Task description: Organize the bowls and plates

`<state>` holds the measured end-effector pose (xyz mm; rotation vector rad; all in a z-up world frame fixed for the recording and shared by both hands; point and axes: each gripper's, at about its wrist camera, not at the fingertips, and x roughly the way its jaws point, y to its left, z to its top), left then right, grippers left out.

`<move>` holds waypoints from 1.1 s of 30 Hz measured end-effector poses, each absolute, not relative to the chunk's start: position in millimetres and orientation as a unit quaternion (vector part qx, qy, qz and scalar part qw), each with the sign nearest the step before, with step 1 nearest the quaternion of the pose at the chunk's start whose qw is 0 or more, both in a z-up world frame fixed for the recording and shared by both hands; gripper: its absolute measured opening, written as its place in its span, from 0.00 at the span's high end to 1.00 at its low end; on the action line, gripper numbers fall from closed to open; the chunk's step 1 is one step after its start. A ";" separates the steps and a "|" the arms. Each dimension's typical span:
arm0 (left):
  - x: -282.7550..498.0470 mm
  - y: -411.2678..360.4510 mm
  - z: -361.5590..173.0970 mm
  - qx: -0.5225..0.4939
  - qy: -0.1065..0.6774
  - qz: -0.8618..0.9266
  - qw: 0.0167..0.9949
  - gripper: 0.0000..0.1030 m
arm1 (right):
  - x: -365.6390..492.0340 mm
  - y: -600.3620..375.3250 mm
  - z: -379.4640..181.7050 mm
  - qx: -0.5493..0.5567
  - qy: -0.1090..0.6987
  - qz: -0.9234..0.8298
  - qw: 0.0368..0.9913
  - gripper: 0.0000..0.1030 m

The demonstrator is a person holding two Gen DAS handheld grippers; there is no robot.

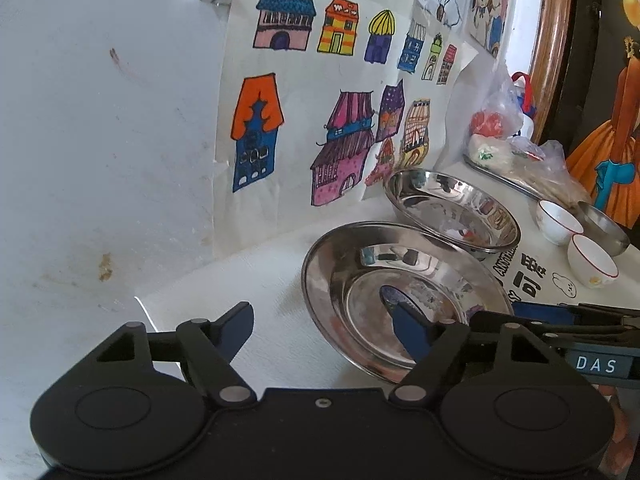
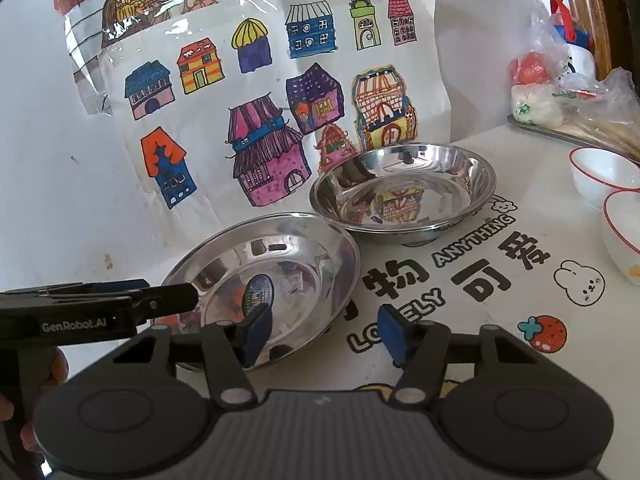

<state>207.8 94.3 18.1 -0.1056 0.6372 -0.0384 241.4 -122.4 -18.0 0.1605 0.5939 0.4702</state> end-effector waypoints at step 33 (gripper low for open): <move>194.8 81.9 20.4 -0.110 0.316 -0.028 0.942 0.78 | 215.1 -144.5 -14.8 0.103 0.266 0.220 0.933 0.75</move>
